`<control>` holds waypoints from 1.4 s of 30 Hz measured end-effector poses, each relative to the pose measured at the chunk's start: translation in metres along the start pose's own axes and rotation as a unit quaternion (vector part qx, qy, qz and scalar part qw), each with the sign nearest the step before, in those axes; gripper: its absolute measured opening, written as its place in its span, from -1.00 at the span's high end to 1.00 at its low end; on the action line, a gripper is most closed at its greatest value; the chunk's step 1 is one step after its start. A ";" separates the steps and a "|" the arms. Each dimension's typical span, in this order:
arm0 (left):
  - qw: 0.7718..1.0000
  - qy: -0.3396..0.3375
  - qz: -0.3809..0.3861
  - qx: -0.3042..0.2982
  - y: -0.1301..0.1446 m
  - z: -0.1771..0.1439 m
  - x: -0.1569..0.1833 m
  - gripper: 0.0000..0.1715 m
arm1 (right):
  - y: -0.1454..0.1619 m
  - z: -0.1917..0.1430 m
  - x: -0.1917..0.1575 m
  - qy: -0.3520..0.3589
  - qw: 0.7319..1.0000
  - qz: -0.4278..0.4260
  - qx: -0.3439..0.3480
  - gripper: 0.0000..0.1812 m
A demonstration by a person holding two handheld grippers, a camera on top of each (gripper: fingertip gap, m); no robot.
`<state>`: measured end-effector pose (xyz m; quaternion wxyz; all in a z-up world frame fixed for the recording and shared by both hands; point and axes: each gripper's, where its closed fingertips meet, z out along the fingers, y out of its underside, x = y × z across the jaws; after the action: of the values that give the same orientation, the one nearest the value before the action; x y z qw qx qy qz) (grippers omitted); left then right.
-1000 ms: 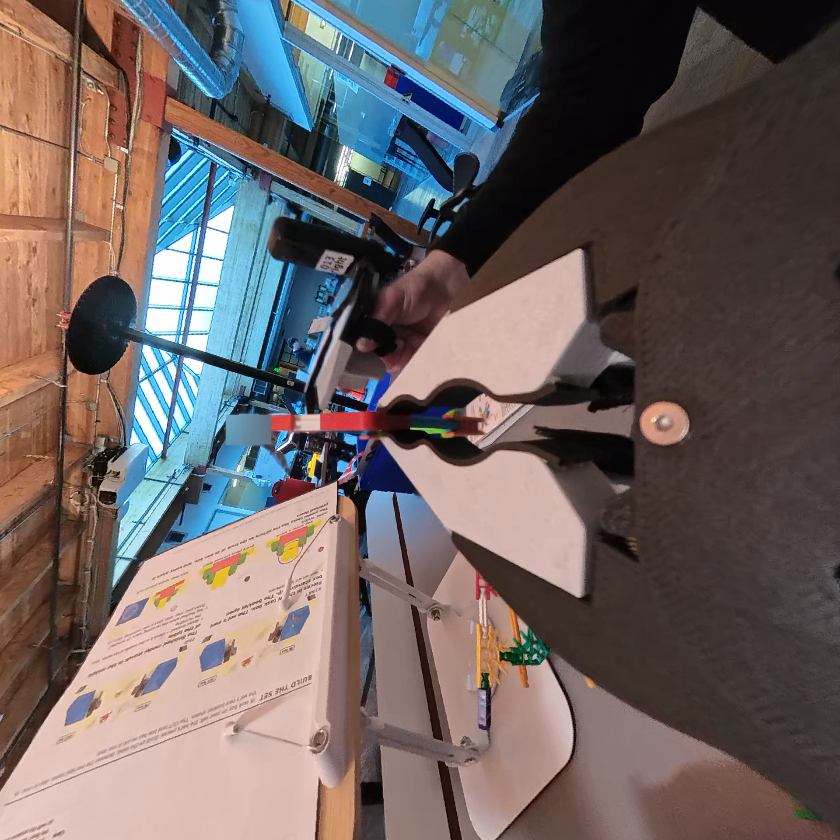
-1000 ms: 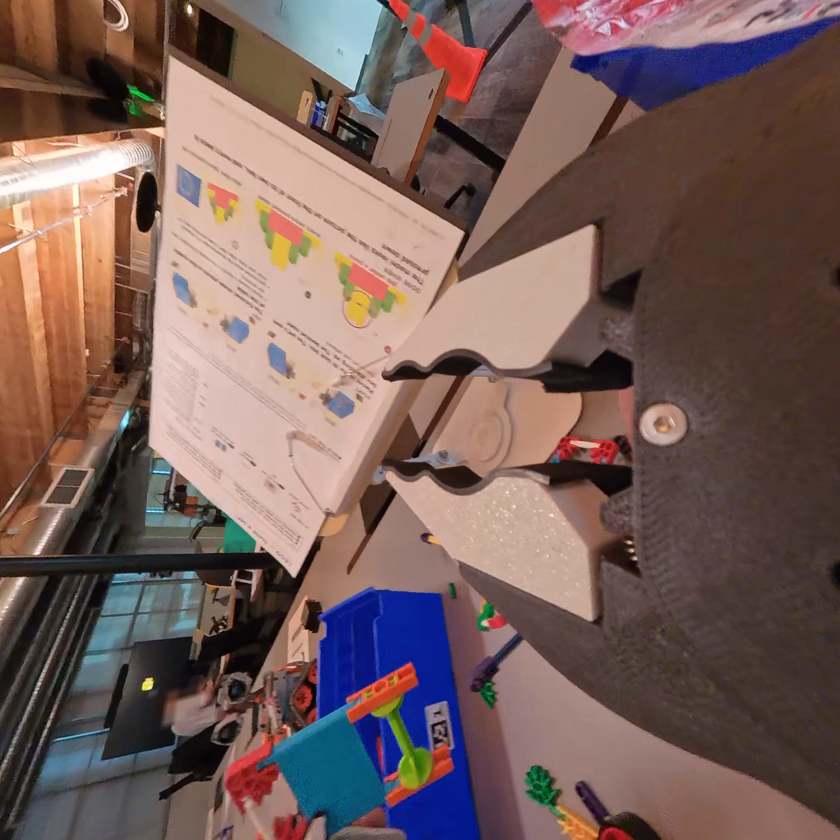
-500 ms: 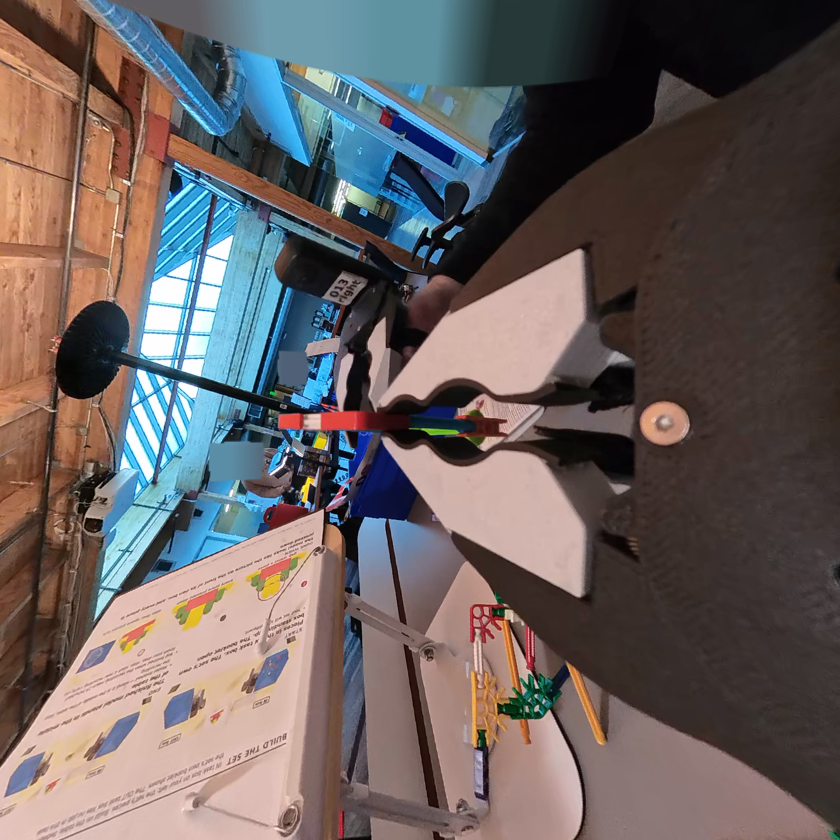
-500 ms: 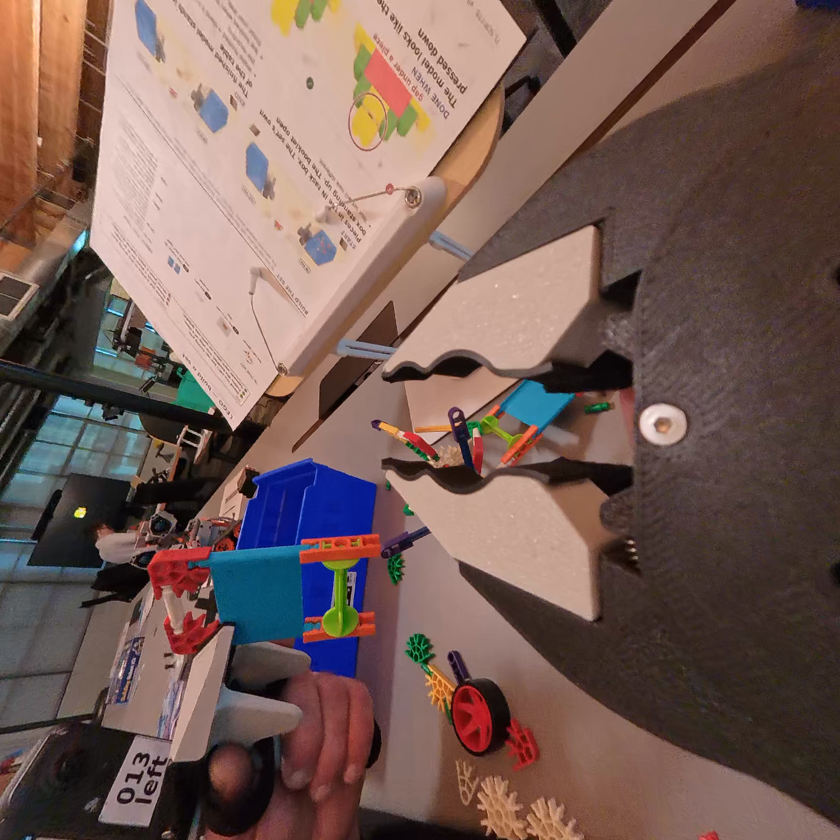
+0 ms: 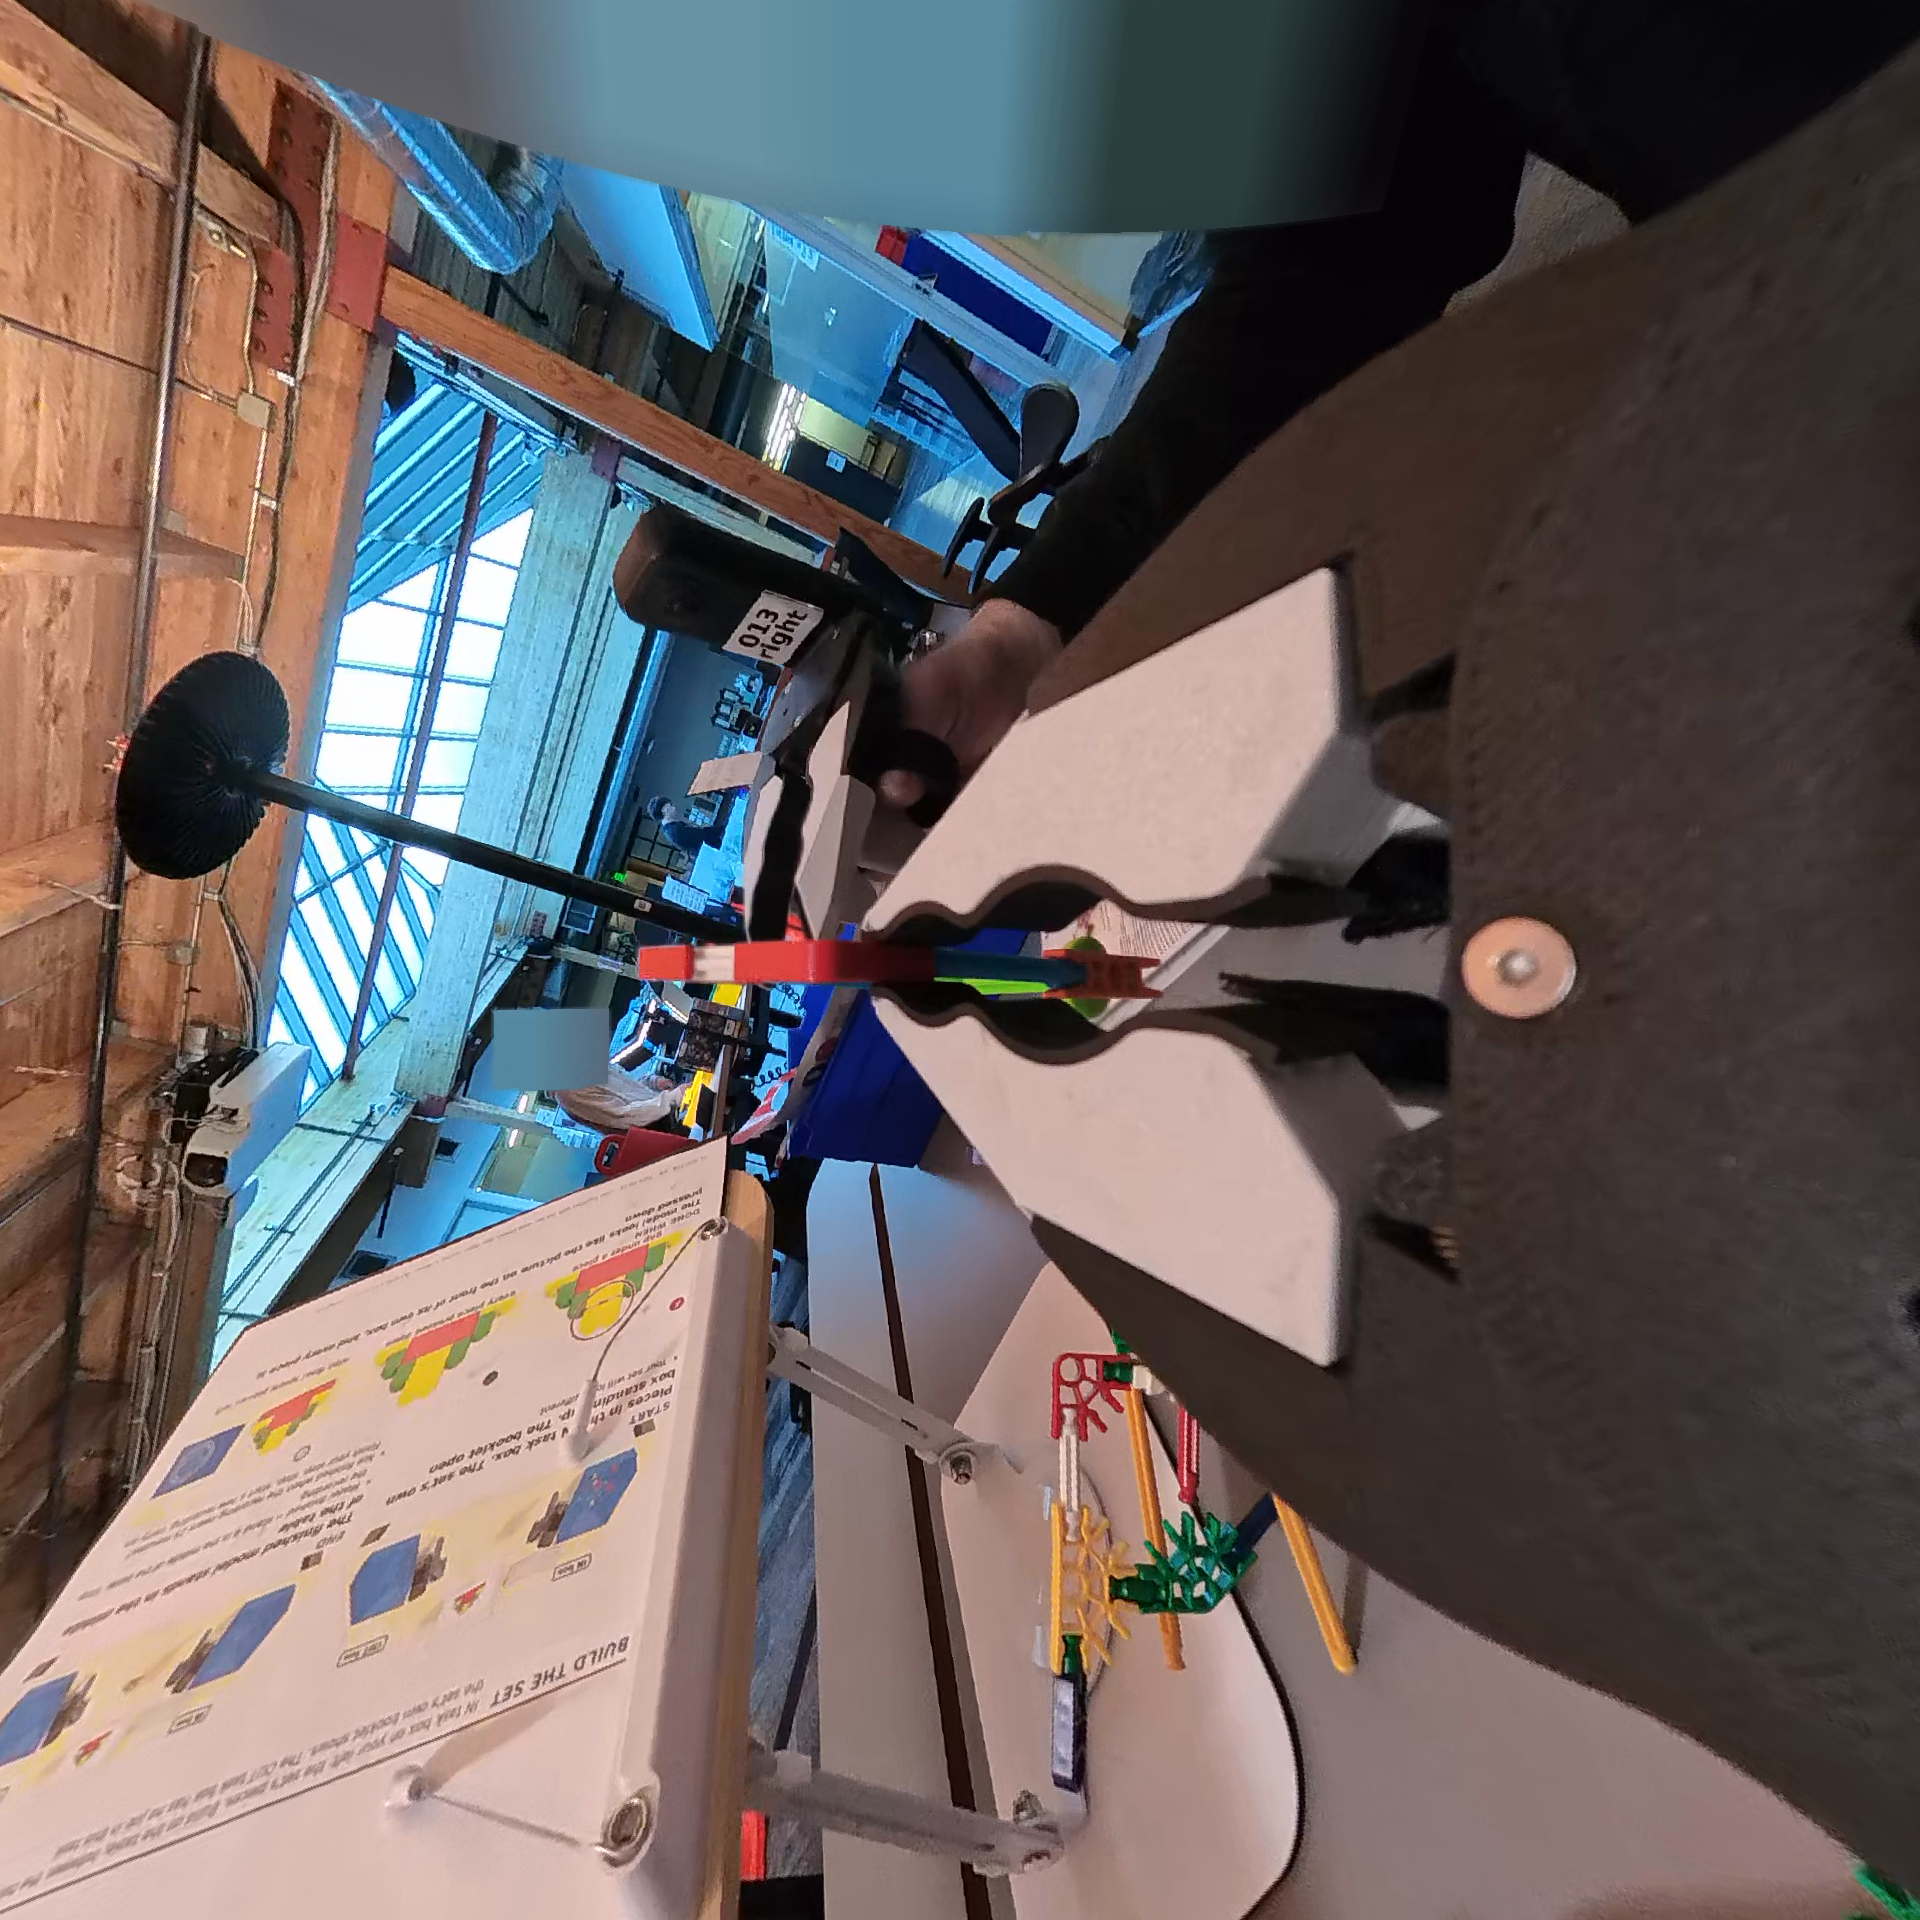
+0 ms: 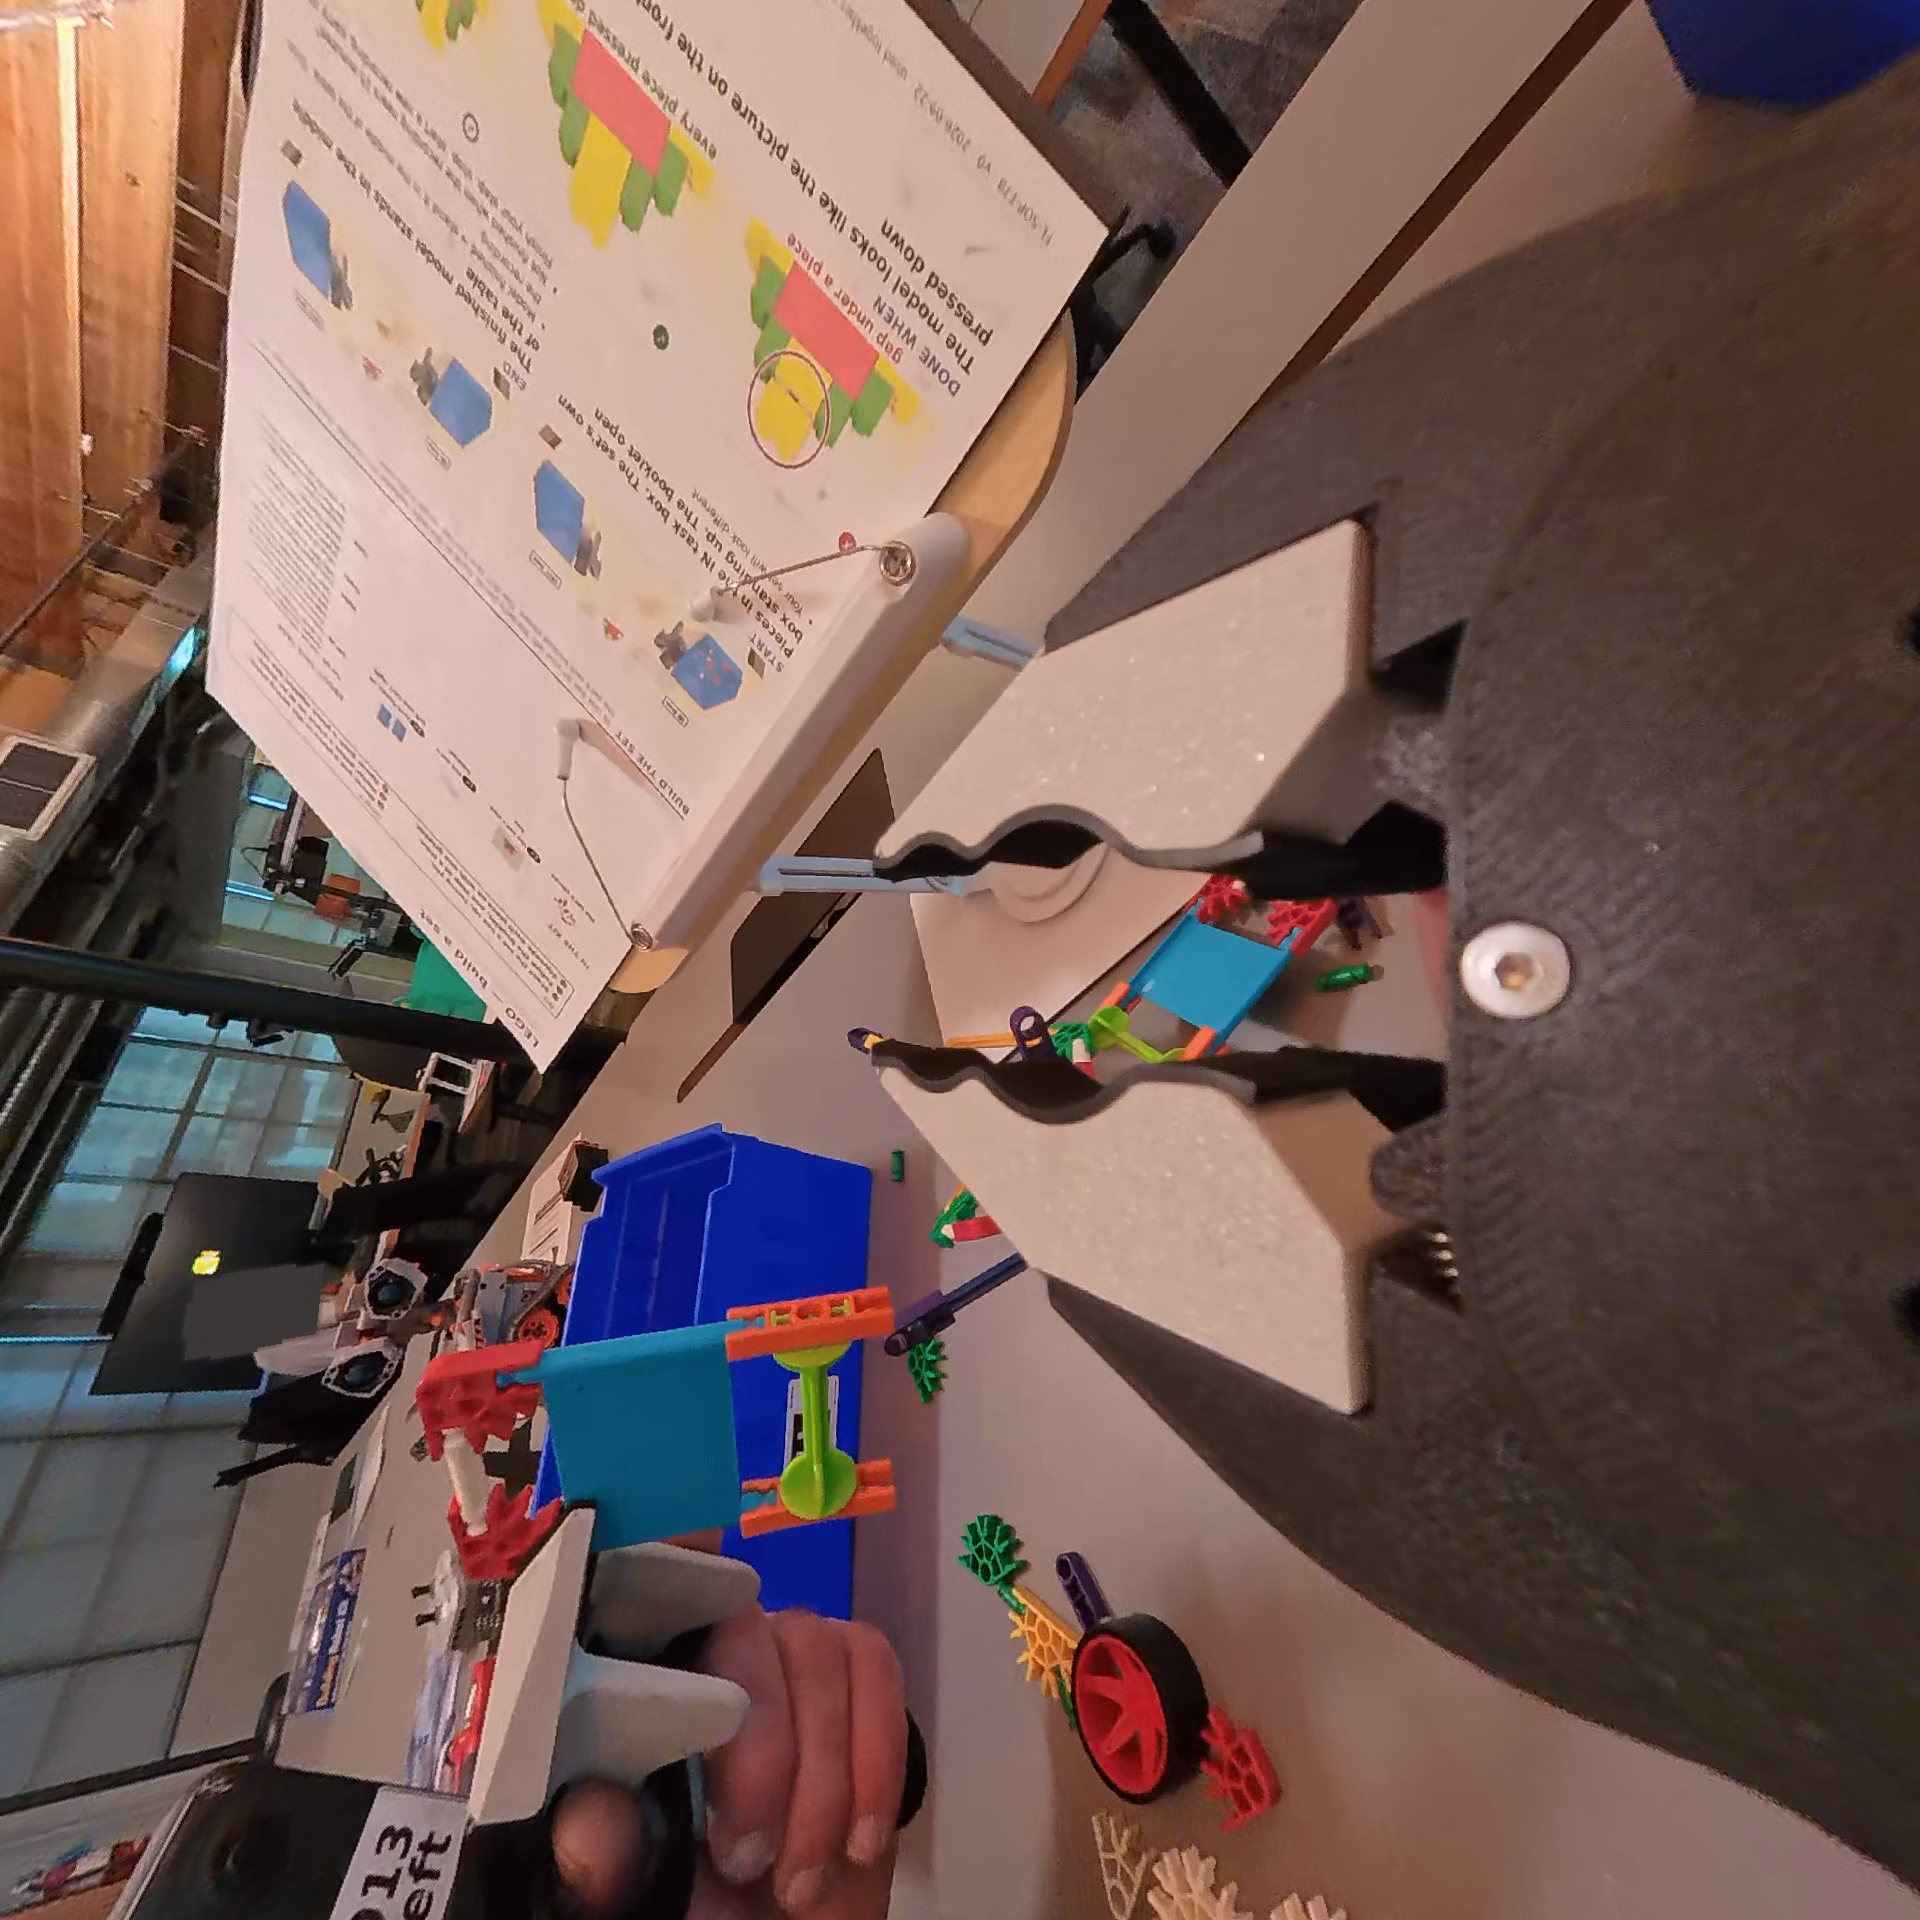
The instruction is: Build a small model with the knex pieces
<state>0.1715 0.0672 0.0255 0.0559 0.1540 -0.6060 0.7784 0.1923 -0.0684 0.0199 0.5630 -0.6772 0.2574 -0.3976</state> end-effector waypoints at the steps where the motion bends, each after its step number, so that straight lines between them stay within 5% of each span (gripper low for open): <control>1: 1.000 -0.001 -0.001 0.001 0.000 0.000 -0.001 0.97 | 0.000 0.000 0.000 0.003 1.000 -0.004 0.000 0.67; 11: 1.000 0.003 -0.020 0.005 0.001 0.000 -0.003 0.97 | 0.011 0.003 -0.013 -0.034 0.999 -0.014 -0.028 0.80; 26: 0.999 0.017 -0.041 -0.002 0.010 0.006 0.002 0.97 | 0.027 0.019 -0.068 -0.118 0.987 -0.089 -0.061 0.66; 42: 0.995 0.025 -0.092 -0.021 0.021 0.005 0.009 0.93 | 0.036 0.029 -0.086 -0.113 0.980 -0.130 -0.097 0.94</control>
<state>0.1579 0.0560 0.0095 0.1459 0.1888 -0.6042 0.7603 0.1724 0.0076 -0.0376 0.4639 -0.7969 0.1388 -0.3612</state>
